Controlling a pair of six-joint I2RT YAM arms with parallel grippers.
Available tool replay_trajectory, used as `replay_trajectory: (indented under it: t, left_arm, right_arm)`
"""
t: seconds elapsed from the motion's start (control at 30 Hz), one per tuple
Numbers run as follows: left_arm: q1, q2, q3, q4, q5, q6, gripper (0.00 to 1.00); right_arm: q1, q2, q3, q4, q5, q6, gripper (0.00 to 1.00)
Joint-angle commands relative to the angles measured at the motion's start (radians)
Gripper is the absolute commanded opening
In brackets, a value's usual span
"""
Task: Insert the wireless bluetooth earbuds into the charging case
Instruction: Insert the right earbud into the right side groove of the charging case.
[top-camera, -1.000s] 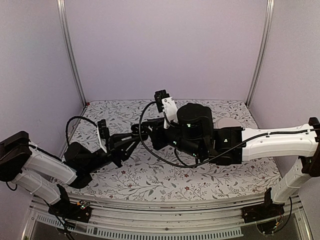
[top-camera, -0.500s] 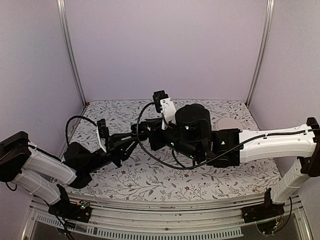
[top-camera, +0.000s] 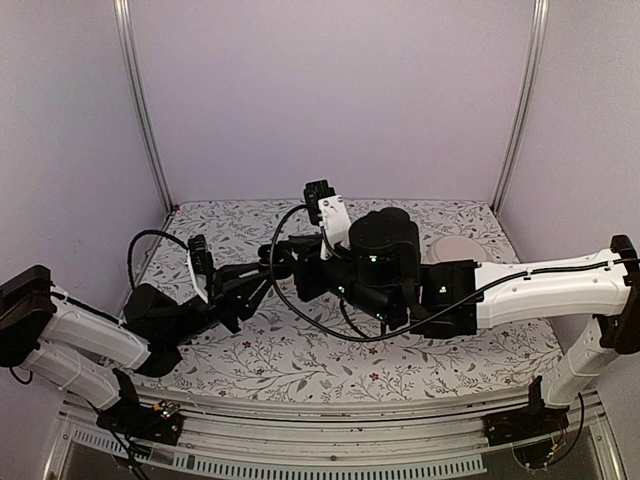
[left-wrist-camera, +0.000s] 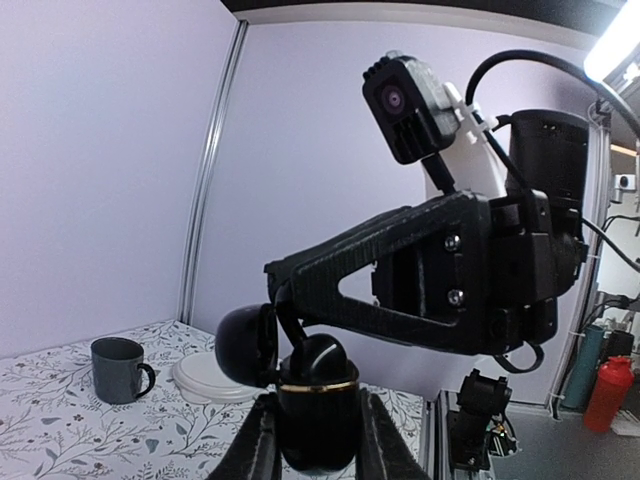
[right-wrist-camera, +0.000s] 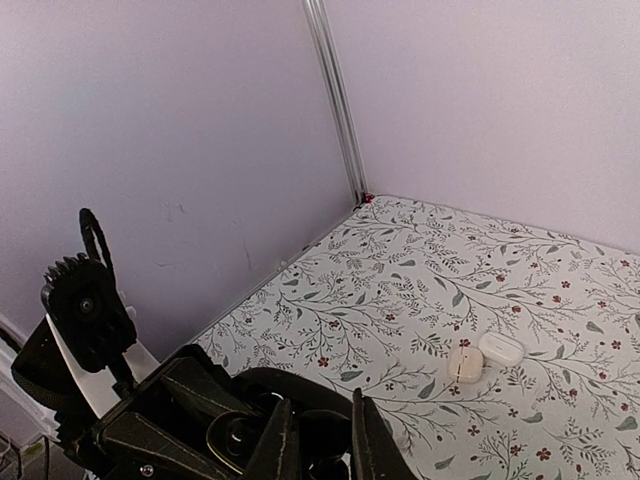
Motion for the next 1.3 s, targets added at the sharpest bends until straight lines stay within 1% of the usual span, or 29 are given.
replay_trajectory:
  t: [0.0,0.4,1.03,1.27]
  left_arm:
    - [-0.007,-0.041,0.019,0.301,-0.049,0.002,0.0]
    - [-0.007,-0.046,0.007,0.301,-0.134,0.051,0.0]
    - [-0.007,-0.053,0.004,0.301,-0.159,0.085,0.0]
    - [-0.007,-0.049,0.007,0.301,-0.15,0.087,0.0]
  right_arm:
    - [0.019,0.024,-0.005,-0.047,0.0,-0.021,0.08]
    - [0.031,0.024,0.001,-0.064,-0.023,-0.021,0.09]
    - [0.033,0.032,0.022,-0.095,-0.027,-0.022,0.09]
    - [0.035,0.053,0.049,-0.117,-0.06,-0.024,0.09]
